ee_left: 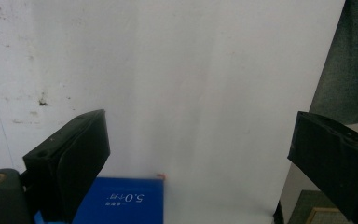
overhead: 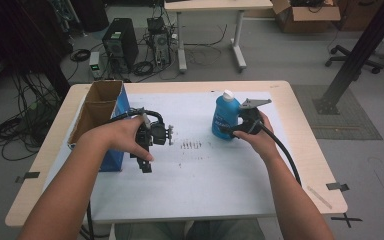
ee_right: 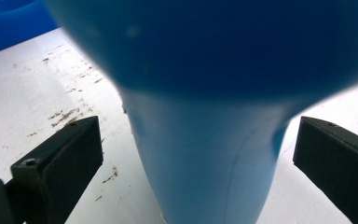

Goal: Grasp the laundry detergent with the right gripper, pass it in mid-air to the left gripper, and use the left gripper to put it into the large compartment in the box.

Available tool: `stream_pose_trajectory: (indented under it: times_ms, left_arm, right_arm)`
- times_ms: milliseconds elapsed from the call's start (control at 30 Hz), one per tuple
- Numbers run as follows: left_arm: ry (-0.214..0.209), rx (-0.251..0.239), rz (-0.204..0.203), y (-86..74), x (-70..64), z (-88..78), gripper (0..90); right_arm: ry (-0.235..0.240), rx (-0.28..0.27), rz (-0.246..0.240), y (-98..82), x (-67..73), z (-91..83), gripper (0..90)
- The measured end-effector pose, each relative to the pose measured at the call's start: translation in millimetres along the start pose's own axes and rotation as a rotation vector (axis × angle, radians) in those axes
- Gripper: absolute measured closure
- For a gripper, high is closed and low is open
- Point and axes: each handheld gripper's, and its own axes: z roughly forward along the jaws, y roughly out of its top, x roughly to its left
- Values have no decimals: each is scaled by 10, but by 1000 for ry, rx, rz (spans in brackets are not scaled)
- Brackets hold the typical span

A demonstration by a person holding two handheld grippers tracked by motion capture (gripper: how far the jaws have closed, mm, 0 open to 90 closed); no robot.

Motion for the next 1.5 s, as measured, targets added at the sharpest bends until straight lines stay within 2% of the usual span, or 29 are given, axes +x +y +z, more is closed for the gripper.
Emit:
stream_pose_trajectory:
  times_ms: [100,167,433,833,1500]
  left_arm:
    - [-1,0,-1,-2,2,1,55]
    - [-1,1,1,-3,8,3,55]
    - [-3,-3,-1,-10,7,17,55]
    - [-1,-5,-3,-24,9,17,56]
    - [-3,-6,-6,-18,19,32,56]
  right_arm:
    - [-12,-8,11,-6,-7,-1,14]
    - [-30,-20,25,-7,-6,-1,57]
    - [-39,-23,18,-15,20,30,97]
    - [-25,-30,16,-11,27,31,208]
    - [-5,-37,4,-29,37,47,284]
